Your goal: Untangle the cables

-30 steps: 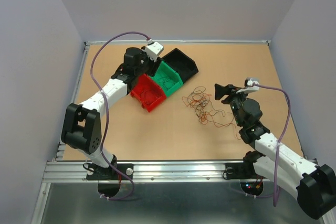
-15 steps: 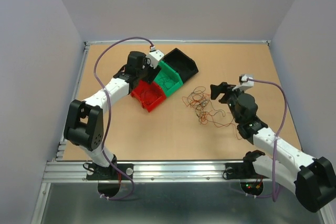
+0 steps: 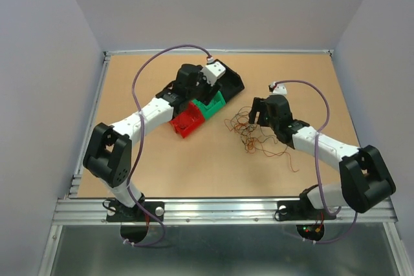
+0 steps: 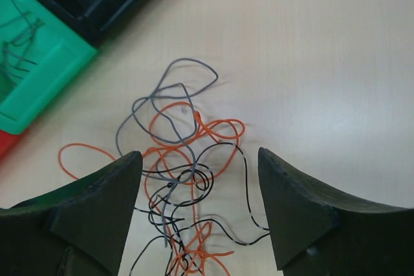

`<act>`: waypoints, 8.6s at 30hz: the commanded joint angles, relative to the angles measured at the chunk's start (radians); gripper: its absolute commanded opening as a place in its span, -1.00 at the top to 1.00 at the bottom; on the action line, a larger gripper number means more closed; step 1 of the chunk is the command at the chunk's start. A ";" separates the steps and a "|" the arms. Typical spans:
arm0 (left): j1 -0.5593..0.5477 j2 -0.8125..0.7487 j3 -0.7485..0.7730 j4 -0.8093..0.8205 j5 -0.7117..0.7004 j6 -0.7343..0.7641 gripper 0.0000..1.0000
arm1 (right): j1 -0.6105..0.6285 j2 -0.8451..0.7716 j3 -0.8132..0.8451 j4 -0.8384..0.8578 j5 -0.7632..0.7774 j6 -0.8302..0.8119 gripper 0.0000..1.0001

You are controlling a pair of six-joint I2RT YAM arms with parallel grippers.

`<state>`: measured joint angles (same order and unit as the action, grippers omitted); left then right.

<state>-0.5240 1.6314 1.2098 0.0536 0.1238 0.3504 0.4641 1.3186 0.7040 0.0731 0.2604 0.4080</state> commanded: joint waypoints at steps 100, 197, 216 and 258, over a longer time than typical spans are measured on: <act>-0.174 -0.193 0.519 0.127 0.341 -0.241 1.00 | 0.057 -0.026 -0.090 0.522 -0.636 -0.221 -0.64; 0.351 -0.079 0.812 0.319 0.075 -0.600 1.00 | -0.501 -0.381 -0.350 0.352 -0.081 0.199 -1.00; 0.065 0.225 1.079 0.311 0.183 -0.415 1.00 | -0.501 -0.482 -0.420 0.436 -0.254 0.192 -1.00; 0.196 0.371 0.872 0.410 0.255 -0.393 1.00 | -0.501 -0.538 -0.377 0.338 -0.389 0.144 -1.00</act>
<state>-0.3401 2.0315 2.1395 0.3859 0.2913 -0.0097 -0.0334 0.7872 0.2981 0.3885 -0.1104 0.5716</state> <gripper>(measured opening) 0.026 0.999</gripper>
